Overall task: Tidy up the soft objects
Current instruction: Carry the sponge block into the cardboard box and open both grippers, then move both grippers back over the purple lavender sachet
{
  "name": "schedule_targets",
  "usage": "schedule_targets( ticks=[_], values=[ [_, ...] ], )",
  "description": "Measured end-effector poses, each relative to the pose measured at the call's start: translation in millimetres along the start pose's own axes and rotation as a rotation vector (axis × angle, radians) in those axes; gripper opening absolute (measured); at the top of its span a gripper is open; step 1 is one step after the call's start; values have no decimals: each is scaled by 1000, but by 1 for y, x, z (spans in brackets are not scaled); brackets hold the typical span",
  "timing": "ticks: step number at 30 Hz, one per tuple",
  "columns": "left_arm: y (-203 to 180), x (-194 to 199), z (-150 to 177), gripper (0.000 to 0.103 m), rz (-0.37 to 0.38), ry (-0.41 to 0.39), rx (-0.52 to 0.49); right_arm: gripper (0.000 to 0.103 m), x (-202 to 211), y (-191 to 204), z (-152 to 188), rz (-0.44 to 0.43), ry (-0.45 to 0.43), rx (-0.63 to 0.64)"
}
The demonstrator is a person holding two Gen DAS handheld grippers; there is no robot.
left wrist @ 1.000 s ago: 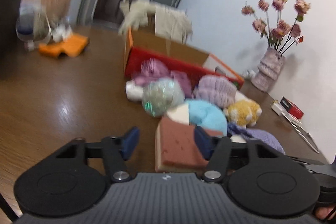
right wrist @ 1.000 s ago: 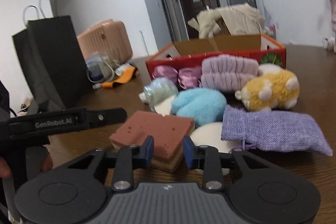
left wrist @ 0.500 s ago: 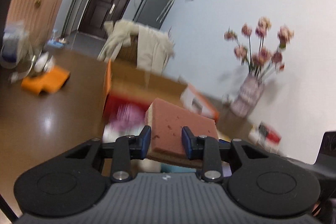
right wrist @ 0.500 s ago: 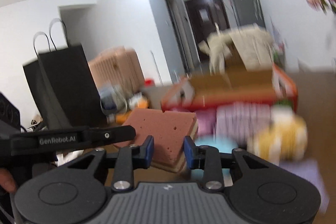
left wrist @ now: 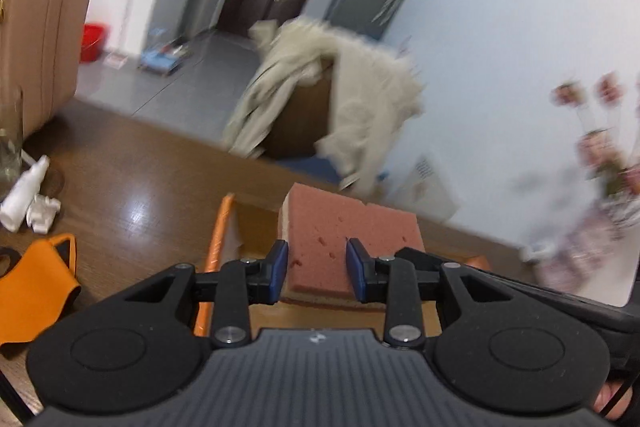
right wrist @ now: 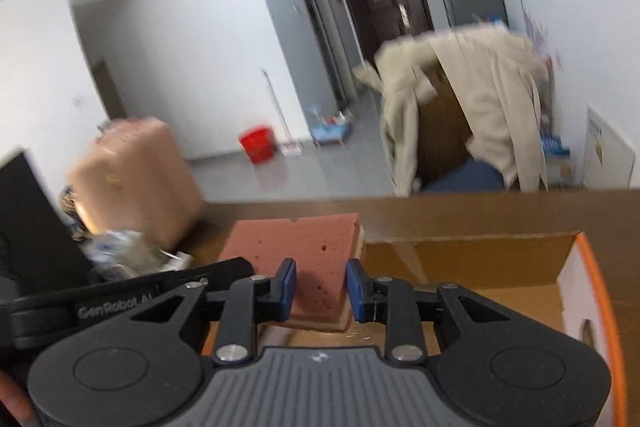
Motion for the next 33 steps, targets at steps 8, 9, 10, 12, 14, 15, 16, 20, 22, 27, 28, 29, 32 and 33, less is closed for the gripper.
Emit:
schedule_targets(
  ticks=[8,9,10,12,14,15,16,20,22,27,28,29,32,33],
  values=[
    [-1,-57,21,33,-64,143,-228,26,-79,-45,27,70,121,-113],
    [0,-58,22,33,-57,147,-234,26,-78,-44,26,69,109,-114],
    [1,-58,21,34,-48,143,-227,26,-77,-43,26,70,104,-104],
    [7,-58,18,39,-29,127,-196,29,-74,-41,24,58,87,-99],
    [12,-48,17,53,-29,98,-178,36,-69,-42,19,62,70,-107],
    [12,-39,16,61,-34,76,-176,40,-62,-41,16,64,57,-110],
    [11,-29,15,62,-44,67,-186,41,-53,-39,13,61,41,-110],
    [3,26,0,67,-47,10,-193,52,1,-21,-7,52,-38,-50],
    [-1,57,-6,71,-49,-34,-192,64,36,-12,-13,47,-90,-19],
    [-17,142,-5,82,-46,-136,-227,73,128,0,-12,53,-181,37],
    [-20,159,-1,83,-37,-153,-232,74,146,2,-9,57,-197,47],
    [-24,176,4,85,-34,-169,-236,78,165,3,-4,62,-215,63],
    [-35,220,27,87,-25,-215,-250,83,209,3,13,74,-257,93],
    [-37,232,37,91,-25,-225,-251,85,224,2,23,72,-269,104]
  ],
)
Point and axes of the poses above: each gripper's, at about its wrist camera, not at the fingertips, and x roughly against the way its jaws point, y to its left, z to its underside, the point moved 5 cm from there along -x, roughly the way its jaws point, and after that the axes turned 11 degrees about -x, right-handed, at the moved point
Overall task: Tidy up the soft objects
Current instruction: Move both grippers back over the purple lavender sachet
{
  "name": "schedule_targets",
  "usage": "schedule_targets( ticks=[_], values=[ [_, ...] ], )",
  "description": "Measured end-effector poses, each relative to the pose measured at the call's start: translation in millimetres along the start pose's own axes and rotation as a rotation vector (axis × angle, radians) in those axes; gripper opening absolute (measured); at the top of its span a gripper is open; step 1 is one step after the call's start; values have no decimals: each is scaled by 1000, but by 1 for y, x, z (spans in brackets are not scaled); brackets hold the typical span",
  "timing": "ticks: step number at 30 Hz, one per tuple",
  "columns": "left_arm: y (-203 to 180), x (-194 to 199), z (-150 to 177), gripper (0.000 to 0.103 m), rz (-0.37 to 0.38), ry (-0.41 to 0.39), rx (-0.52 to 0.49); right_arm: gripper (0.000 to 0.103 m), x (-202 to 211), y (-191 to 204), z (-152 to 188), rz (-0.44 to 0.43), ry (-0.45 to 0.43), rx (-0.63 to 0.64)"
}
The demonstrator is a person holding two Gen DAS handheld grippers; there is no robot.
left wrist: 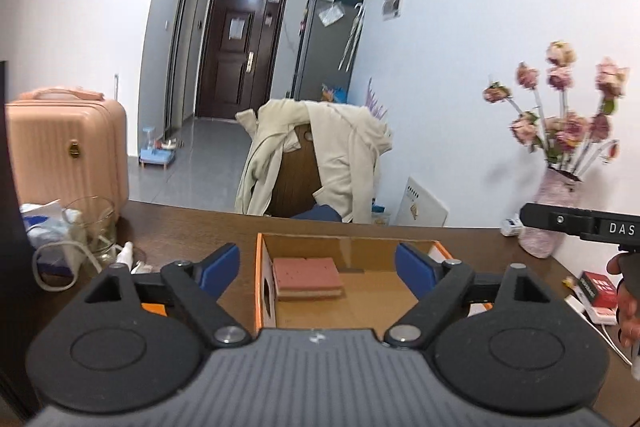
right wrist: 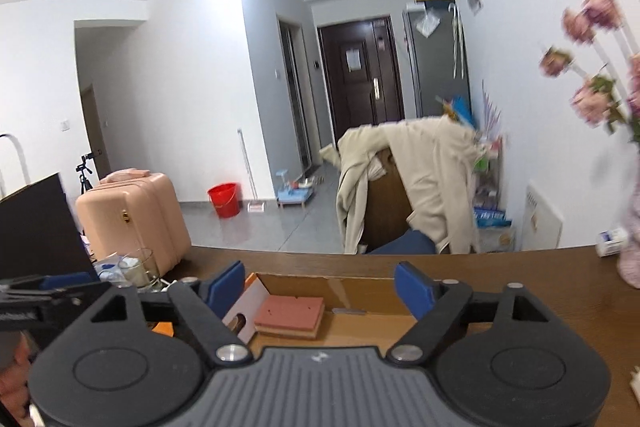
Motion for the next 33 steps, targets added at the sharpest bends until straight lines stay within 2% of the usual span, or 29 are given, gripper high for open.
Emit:
schedule_targets(
  ticks=[4,8,13,15,19,24,28,29,32,33],
  values=[
    [-12,49,30,98,-7,-31,-6,87,51,-6,32,-6,-31,17],
    [-30,89,68,100,-35,-57,-39,89,97,-8,76,29,-83,82],
    [-55,129,113,103,-3,-104,-94,98,147,-8,130,17,-151,141],
    [-65,135,129,103,20,-106,-83,99,161,-8,156,10,-165,173],
    [-87,128,153,103,84,-61,-113,99,171,-13,200,23,-131,185],
    [-120,93,171,103,126,41,-183,97,169,-46,232,31,-81,40],
    [-142,65,170,103,197,64,-110,89,154,-77,233,50,-9,-72],
    [-148,56,167,101,216,75,-100,89,151,-81,232,52,-8,-83],
    [-168,30,165,85,237,127,-118,86,138,-92,233,33,11,-107],
    [-173,21,165,82,244,147,-128,83,132,-94,233,27,27,-110]
  ],
)
Point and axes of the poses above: each gripper's, at about its wrist camera, not at the fingertips, and x roughly against the way its jaws point, y to its left, z to its underside, the point moved 5 cm from there along -x, roughly the way its jaws point, and after that the axes turned 11 degrees about -x, right-handed, at the moved point
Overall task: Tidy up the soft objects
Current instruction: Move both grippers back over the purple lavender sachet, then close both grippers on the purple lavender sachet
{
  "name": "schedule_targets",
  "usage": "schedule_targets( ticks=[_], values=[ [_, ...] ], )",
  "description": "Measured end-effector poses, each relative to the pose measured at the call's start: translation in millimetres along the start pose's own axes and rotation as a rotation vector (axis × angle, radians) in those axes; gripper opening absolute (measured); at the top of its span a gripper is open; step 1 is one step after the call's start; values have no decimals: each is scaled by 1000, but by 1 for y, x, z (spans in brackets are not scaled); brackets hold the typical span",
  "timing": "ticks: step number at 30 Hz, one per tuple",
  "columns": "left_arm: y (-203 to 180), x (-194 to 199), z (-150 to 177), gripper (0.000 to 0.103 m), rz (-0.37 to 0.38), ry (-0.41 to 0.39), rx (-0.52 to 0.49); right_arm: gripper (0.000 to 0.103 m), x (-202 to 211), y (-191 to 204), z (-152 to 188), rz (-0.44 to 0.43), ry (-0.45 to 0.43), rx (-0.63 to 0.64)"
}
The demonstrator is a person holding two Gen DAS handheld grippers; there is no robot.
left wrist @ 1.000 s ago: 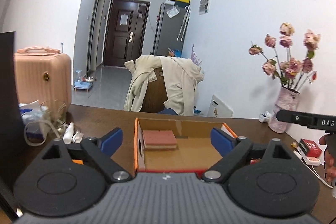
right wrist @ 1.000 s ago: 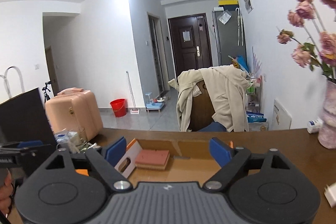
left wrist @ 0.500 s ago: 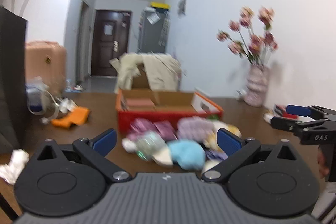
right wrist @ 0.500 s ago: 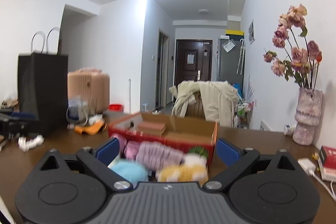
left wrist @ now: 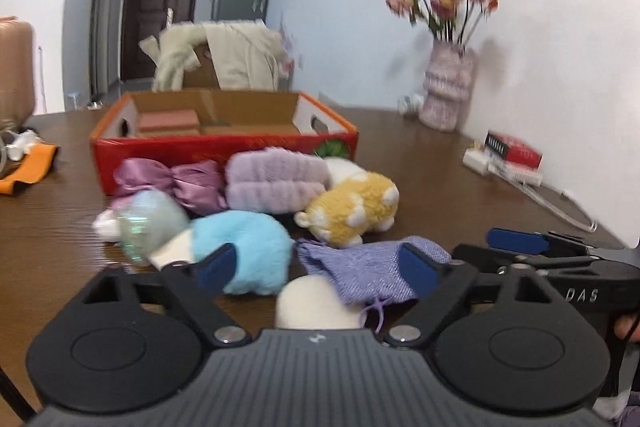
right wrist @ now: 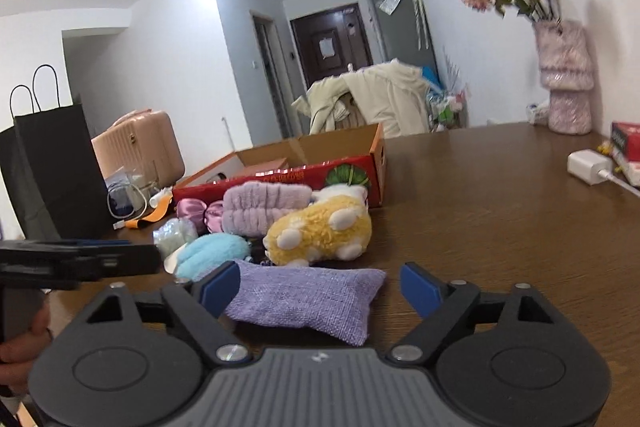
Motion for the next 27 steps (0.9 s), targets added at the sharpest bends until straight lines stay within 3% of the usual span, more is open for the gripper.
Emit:
schedule_targets(
  ticks=[7,9,12,15,27],
  values=[
    [-6,-49,0,68,83,149,-4,61,-37,-13,1,-12,132,-16],
    [-8,-54,0,51,96,174,-5,53,-41,-19,1,-50,165,-60],
    [-13,-61,-4,33,104,185,-27,45,-45,-21,2,-81,188,-83],
    [-16,-63,-8,16,123,186,-31,43,-48,-21,4,-98,201,-96],
    [-29,-62,-13,8,176,159,-49,37,-45,-27,3,-94,187,-130]
  ],
)
Point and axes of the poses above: each gripper's, at about its wrist camera, not at the fingertips, and x roughly against the way its jaws point, y to its left, z to its underside, the point moved 5 cm from there along -x, roughly the way its jaws point, and after that the axes turned 11 degrees about -x, right-handed, at the moved point
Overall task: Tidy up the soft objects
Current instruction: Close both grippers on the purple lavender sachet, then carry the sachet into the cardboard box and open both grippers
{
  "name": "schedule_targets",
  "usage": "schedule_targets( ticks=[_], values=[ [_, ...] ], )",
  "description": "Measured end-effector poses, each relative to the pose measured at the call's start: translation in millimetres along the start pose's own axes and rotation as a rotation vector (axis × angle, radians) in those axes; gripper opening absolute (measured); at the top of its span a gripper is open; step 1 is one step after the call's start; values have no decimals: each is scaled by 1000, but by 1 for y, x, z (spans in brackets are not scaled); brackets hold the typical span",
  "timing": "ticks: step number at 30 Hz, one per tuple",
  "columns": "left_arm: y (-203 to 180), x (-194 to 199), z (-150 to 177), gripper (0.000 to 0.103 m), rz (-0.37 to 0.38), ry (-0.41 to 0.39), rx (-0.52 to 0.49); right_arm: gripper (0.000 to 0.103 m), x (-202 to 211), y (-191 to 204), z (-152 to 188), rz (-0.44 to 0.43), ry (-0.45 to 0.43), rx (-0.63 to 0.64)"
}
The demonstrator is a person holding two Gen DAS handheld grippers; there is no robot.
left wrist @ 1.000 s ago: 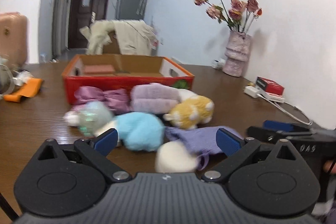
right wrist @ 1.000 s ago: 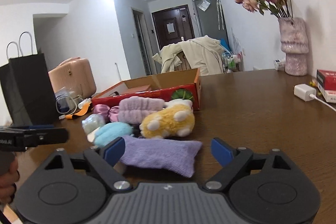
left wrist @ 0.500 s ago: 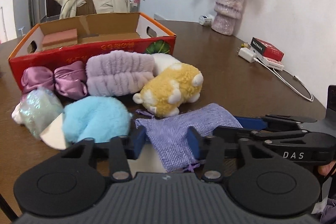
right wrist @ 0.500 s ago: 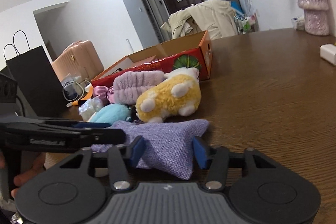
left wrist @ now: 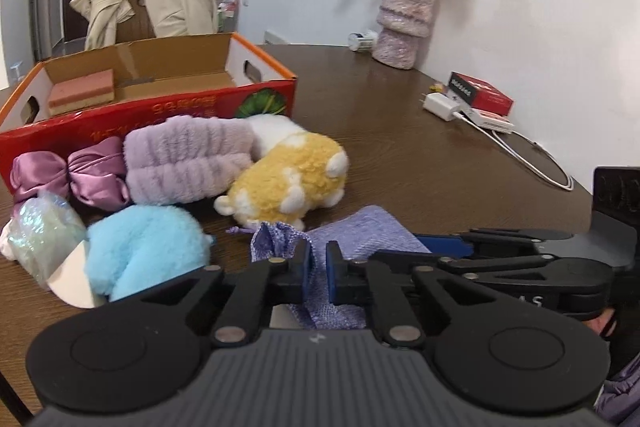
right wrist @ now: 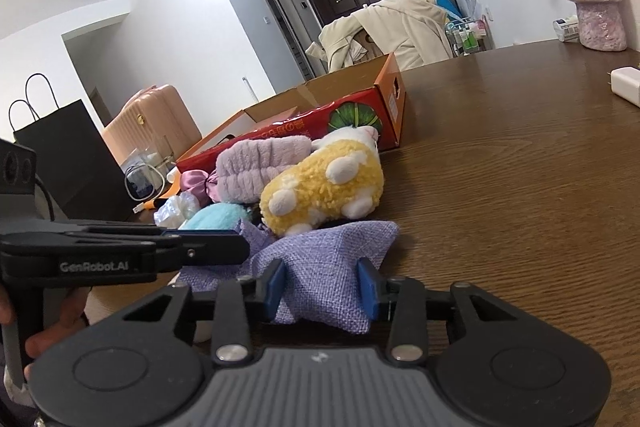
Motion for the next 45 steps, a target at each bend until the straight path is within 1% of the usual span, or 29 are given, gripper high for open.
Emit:
schedule_targets(
  ticks=[4,6,7,8,9,13,17,19,21,22,24,26,28,31,32,34,35,36,37,39,40,41,43,44,45],
  values=[
    [-1,-3,3,5,4,15,-1,35,2,0,1,8,-8,-1],
    [0,0,1,4,4,7,9,28,5,3,3,11,-20,7],
    [-1,4,-1,3,5,-7,9,27,6,4,3,9,-26,6],
    [-2,10,-4,3,8,-31,5,17,8,6,3,7,-28,4],
    [-3,17,-9,3,10,-51,4,12,11,9,3,5,-37,8],
    [-1,42,-25,3,19,-136,6,10,28,27,-10,-14,-87,59],
    [12,63,-53,2,17,-232,11,9,38,43,-39,-37,-142,101],
    [27,66,-77,2,16,-272,15,10,34,53,-63,-58,-162,139],
    [46,61,-103,3,-1,-298,3,10,22,64,-93,-59,-182,192],
    [58,56,-117,3,-14,-305,6,10,10,69,-111,-62,-183,219],
    [88,37,-143,3,-31,-287,26,10,-18,75,-146,-64,-178,247],
    [119,8,-166,3,-74,-267,23,10,-58,77,-181,-55,-135,261],
    [155,-28,-185,3,-101,-209,68,10,-105,74,-213,-19,-83,260],
    [205,-92,-202,3,-103,-124,164,10,-178,59,-251,63,4,231],
    [216,-108,-203,3,-106,-106,178,10,-200,55,-258,93,27,239],
    [236,-141,-198,3,-124,-65,225,10,-239,49,-265,174,47,269],
    [242,-155,-195,5,-137,-41,223,11,-255,49,-266,220,66,313],
    [249,-165,-190,5,-169,-5,234,16,-274,48,-263,271,93,357],
    [252,-172,-187,5,-178,29,227,18,-286,46,-261,310,114,379],
    [255,-168,-179,6,-159,30,207,20,-303,39,-257,361,161,378],
    [254,-161,-178,7,-166,28,200,21,-305,36,-257,369,170,365],
    [253,-151,-175,9,-169,21,186,24,-302,34,-256,366,162,345],
    [248,-124,-179,24,-175,-15,161,31,-286,39,-259,336,121,332],
    [243,-103,-181,44,-176,-53,146,34,-275,43,-263,321,97,325],
    [237,-86,-184,53,-183,-85,132,38,-262,45,-267,299,70,319]
  ],
)
Point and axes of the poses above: each gripper's, at about its wrist camera, not at the fingertips, and x roughly against the way its jaws point, y to its left, z to its underside, the point moved 5 cm from there along -x, roughly the way its jaws point, and after that the axes turned 11 degrees about -x, right-handed, at the moved point
